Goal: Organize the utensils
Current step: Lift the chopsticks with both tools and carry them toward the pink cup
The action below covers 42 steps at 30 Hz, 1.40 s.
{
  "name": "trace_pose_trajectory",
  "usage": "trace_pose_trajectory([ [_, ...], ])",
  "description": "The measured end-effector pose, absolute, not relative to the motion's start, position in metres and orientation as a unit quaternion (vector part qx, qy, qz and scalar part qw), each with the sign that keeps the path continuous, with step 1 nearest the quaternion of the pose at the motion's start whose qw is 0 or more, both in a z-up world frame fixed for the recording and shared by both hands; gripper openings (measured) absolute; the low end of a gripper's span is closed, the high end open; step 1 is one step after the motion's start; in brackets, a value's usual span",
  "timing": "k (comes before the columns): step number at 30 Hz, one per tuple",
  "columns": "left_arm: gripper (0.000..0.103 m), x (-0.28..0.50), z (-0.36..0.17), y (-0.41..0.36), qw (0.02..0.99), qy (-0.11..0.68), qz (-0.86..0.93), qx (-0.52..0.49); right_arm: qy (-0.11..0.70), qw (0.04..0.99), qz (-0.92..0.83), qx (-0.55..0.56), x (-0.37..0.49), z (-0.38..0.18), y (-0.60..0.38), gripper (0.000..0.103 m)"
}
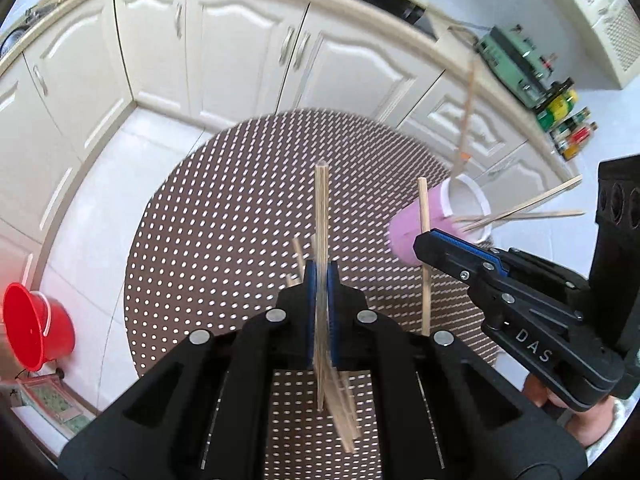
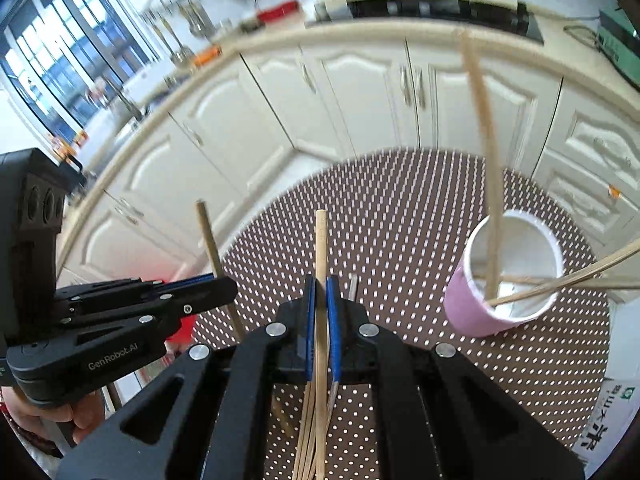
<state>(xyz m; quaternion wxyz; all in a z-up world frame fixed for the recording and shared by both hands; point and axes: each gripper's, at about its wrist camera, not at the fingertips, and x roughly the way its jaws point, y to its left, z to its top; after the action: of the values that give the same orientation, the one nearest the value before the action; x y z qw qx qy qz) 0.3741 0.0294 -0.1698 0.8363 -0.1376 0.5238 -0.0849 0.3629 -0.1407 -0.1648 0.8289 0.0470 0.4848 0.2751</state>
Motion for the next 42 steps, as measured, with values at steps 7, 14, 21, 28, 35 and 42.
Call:
trace_pose_trajectory([
  [7, 0.005, 0.371, -0.136, 0.006, 0.856, 0.493, -0.092, -0.128, 0.442, 0.848, 0.282, 0.077, 0.349, -0.145, -0.17, 0.005],
  [14, 0.005, 0.366, -0.113, -0.021, 0.867, 0.474, -0.109, -0.112, 0.401, 0.869, 0.277, 0.088, 0.337, -0.127, -0.188, 0.005],
  [21, 0.005, 0.368, -0.091, -0.045, 0.875, 0.455, -0.13, -0.105, 0.332, 0.906, 0.248, 0.089, 0.338, -0.1, -0.22, 0.005],
  [28, 0.005, 0.376, -0.054, -0.064, 0.89, 0.421, -0.148, -0.096, 0.274, 0.935, 0.207, 0.092, 0.357, -0.086, -0.243, 0.005],
  [35, 0.005, 0.396, -0.034, -0.08, 0.898, 0.401, -0.159, -0.089, 0.237, 0.951, 0.175, 0.09, 0.379, -0.091, -0.25, 0.005],
  [42, 0.005, 0.417, -0.03, -0.088, 0.899, 0.399, -0.159, -0.084, 0.21, 0.963, 0.156, 0.069, 0.396, -0.098, -0.246, 0.005],
])
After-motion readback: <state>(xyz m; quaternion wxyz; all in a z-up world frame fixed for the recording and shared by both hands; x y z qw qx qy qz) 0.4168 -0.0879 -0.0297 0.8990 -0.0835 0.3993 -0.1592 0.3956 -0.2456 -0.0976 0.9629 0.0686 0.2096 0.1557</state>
